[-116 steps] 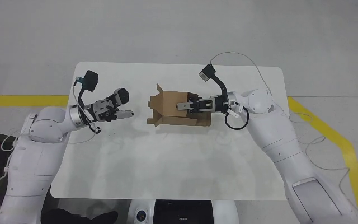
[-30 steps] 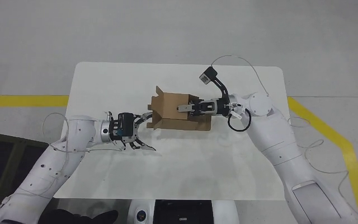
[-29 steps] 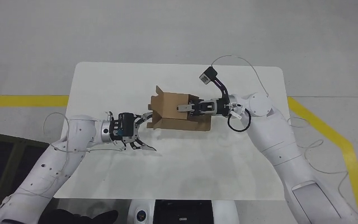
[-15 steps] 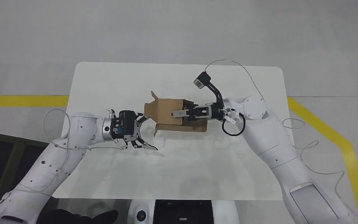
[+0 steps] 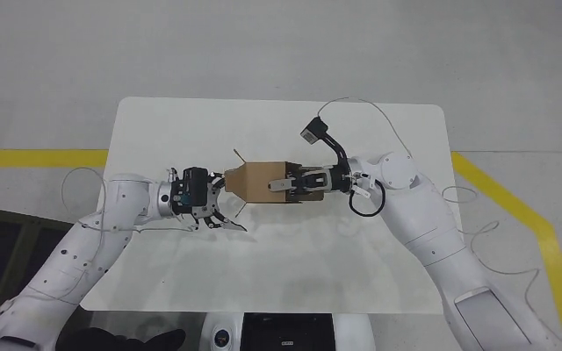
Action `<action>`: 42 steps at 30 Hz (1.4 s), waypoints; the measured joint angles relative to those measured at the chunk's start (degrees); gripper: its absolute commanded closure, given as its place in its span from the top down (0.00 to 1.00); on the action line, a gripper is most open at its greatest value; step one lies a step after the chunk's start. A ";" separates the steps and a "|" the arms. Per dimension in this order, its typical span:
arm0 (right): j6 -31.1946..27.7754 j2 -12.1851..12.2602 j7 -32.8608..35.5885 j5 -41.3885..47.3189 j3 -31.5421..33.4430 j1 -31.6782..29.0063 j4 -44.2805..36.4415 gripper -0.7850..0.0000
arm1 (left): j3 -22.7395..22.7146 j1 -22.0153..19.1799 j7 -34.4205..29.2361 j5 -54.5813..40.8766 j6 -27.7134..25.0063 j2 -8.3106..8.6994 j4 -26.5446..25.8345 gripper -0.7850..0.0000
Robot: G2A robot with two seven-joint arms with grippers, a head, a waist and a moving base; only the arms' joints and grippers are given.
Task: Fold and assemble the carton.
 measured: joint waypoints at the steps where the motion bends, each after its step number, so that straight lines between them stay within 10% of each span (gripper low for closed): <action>1: 0.03 -0.01 0.16 0.00 -0.06 0.00 -0.01 0.00 | -0.06 -0.10 -0.02 -0.10 0.00 0.01 0.04 1.00; 42: -0.74 -0.16 -2.30 2.96 1.67 -0.95 0.65 0.00 | -0.72 1.87 -0.96 -2.83 0.98 0.09 -1.32 1.00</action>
